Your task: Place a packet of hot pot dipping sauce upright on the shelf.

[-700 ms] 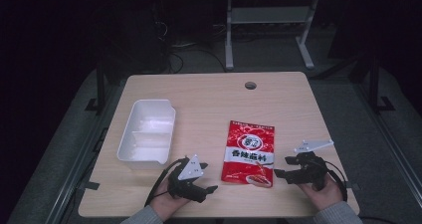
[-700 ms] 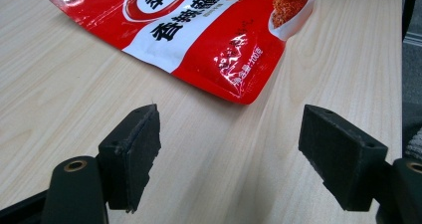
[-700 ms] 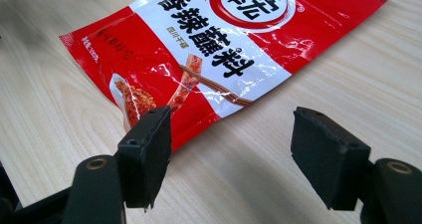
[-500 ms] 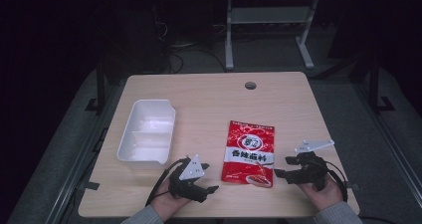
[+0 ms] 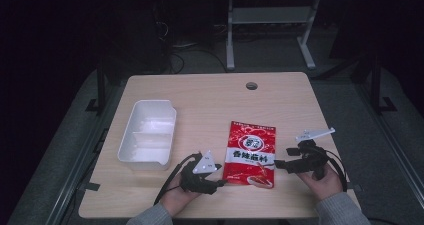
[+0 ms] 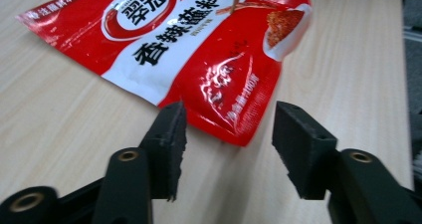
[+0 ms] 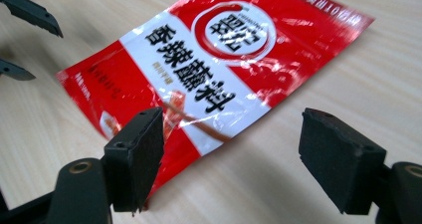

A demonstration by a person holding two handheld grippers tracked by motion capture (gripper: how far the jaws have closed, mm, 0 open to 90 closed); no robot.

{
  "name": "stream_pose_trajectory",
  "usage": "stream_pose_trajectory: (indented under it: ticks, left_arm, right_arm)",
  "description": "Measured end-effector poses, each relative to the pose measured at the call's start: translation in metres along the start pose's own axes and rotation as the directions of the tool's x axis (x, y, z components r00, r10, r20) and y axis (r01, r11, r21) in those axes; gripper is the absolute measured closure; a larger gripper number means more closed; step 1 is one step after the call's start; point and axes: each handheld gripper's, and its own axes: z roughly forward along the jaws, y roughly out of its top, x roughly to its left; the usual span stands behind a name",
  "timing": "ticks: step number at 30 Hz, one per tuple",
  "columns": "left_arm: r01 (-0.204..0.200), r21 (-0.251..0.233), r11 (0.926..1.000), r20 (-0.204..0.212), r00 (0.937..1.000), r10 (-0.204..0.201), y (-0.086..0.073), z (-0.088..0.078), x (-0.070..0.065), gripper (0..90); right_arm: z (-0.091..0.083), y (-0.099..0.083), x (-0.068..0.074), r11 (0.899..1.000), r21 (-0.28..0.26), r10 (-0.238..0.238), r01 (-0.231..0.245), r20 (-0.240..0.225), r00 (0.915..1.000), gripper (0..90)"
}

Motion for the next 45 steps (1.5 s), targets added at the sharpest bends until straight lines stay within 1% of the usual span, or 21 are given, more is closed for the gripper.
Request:
stream_pose_trajectory:
  ticks: [1, 4, 6, 7, 9, 10, 12, 14, 15, 16, 17, 18, 19, 20, 22, 24, 27, 30, 34, 40, 45]
  left_arm:
    - [0.007, -0.002, 1.0000, 0.001, 1.0000, -0.007, 0.002, 0.003, 0.001, 50.7]
    - [0.007, 0.002, 1.0000, 0.001, 1.0000, -0.007, 0.010, 0.009, 0.005, 56.3]
    - [0.010, -0.005, 0.9999, 0.019, 0.9998, -0.010, 0.015, 0.013, 0.007, 65.2]
    - [0.013, -0.002, 0.9999, 0.023, 0.9996, -0.013, 0.018, 0.015, 0.008, 66.4]
    - [0.016, 0.010, 0.9998, 0.040, 0.9990, -0.017, 0.023, 0.020, 0.010, 71.9]
    - [0.018, 0.014, 0.9997, 0.044, 0.9989, -0.019, 0.026, 0.023, 0.011, 72.8]
    - [0.024, 0.013, 0.9996, 0.044, 0.9987, -0.025, 0.029, 0.028, 0.012, 74.2]
    - [0.025, 0.027, 0.9993, 0.049, 0.9985, -0.026, 0.032, 0.033, 0.013, 74.8]
    - [0.023, 0.032, 0.9992, 0.051, 0.9984, -0.025, 0.032, 0.034, 0.013, 75.7]
    - [0.017, 0.039, 0.9991, 0.053, 0.9984, -0.019, 0.033, 0.036, 0.012, 75.7]
    - [0.006, 0.054, 0.9985, 0.051, 0.9987, -0.008, 0.032, 0.039, 0.011, 76.1]
    - [-0.006, 0.075, 0.9972, 0.050, 0.9987, 0.002, 0.031, 0.041, 0.011, 76.2]
    - [-0.007, 0.082, 0.9966, 0.053, 0.9986, 0.002, 0.030, 0.043, 0.011, 76.2]
    - [-0.004, 0.081, 0.9967, 0.055, 0.9985, -0.001, 0.029, 0.044, 0.011, 76.3]
    - [0.027, 0.068, 0.9973, 0.066, 0.9973, -0.031, 0.028, 0.044, 0.013, 76.5]
    - [0.047, 0.064, 0.9968, 0.078, 0.9956, -0.052, 0.026, 0.044, 0.014, 77.8]
    - [0.064, 0.061, 0.9961, 0.085, 0.9940, -0.069, 0.025, 0.045, 0.015, 78.5]
    - [0.056, 0.060, 0.9967, 0.080, 0.9949, -0.061, 0.025, 0.044, 0.014, 79.5]
    - [0.036, 0.060, 0.9975, 0.068, 0.9969, -0.040, 0.025, 0.044, 0.011, 80.9]
    - [0.033, 0.053, 0.9980, 0.063, 0.9973, -0.036, 0.024, 0.044, 0.010, 81.4]
    - [0.033, 0.051, 0.9981, 0.063, 0.9974, -0.036, 0.024, 0.044, 0.010, 81.4]
  right_arm:
    - [0.000, 0.002, -0.001, 1.000, -0.002, -0.001, 0.001, -0.001, 1.0000, 24.4]
    - [0.002, 0.008, -0.006, 1.000, 0.017, 0.002, -0.002, 0.006, 1.0000, 23.7]
    - [0.003, 0.013, -0.011, 1.000, 0.024, 0.013, -0.013, 0.009, 0.9999, 23.7]
    - [0.004, 0.016, -0.014, 1.000, 0.020, 0.020, -0.020, 0.005, 0.9998, 23.7]
    - [0.007, 0.022, -0.019, 0.999, 0.031, 0.030, -0.031, 0.014, 0.9994, 23.7]
    - [0.008, 0.025, -0.022, 0.999, 0.035, 0.033, -0.034, 0.017, 0.9993, 23.7]
    - [0.011, 0.030, -0.026, 0.998, 0.033, 0.049, -0.050, 0.011, 0.9987, 24.4]
    - [0.015, 0.038, -0.029, 0.997, 0.049, 0.057, -0.058, 0.020, 0.9982, 24.4]
    - [0.018, 0.043, -0.032, 0.997, 0.048, 0.063, -0.064, 0.019, 0.9978, 25.2]
    - [0.018, 0.043, -0.032, 0.997, 0.048, 0.063, -0.064, 0.019, 0.9978, 25.2]
    - [0.020, 0.045, -0.034, 0.996, 0.050, 0.070, -0.070, 0.013, 0.9975, 24.9]
    - [0.023, 0.048, -0.034, 0.996, 0.059, 0.073, -0.074, 0.018, 0.9972, 24.8]
    - [0.025, 0.050, -0.035, 0.995, 0.060, 0.073, -0.075, 0.021, 0.9971, 24.9]
    - [0.027, 0.052, -0.036, 0.995, 0.064, 0.076, -0.077, 0.020, 0.9969, 24.9]
    - [0.030, 0.054, -0.038, 0.994, 0.065, 0.085, -0.087, 0.022, 0.9961, 25.4]
    - [0.034, 0.054, -0.039, 0.993, 0.071, 0.091, -0.092, 0.029, 0.9955, 25.8]
    - [0.038, 0.052, -0.040, 0.991, 0.084, 0.098, -0.100, 0.029, 0.9948, 25.8]
    - [0.042, 0.050, -0.042, 0.991, 0.085, 0.106, -0.107, 0.023, 0.9942, 26.2]
    - [0.047, 0.046, -0.046, 0.987, 0.094, 0.131, -0.132, 0.009, 0.9913, 26.6]
    - [0.053, 0.041, -0.051, 0.980, 0.112, 0.169, -0.167, -0.013, 0.9855, 27.4]
    - [0.058, 0.041, -0.047, 0.980, 0.121, 0.164, -0.159, -0.040, 0.9856, 30.4]
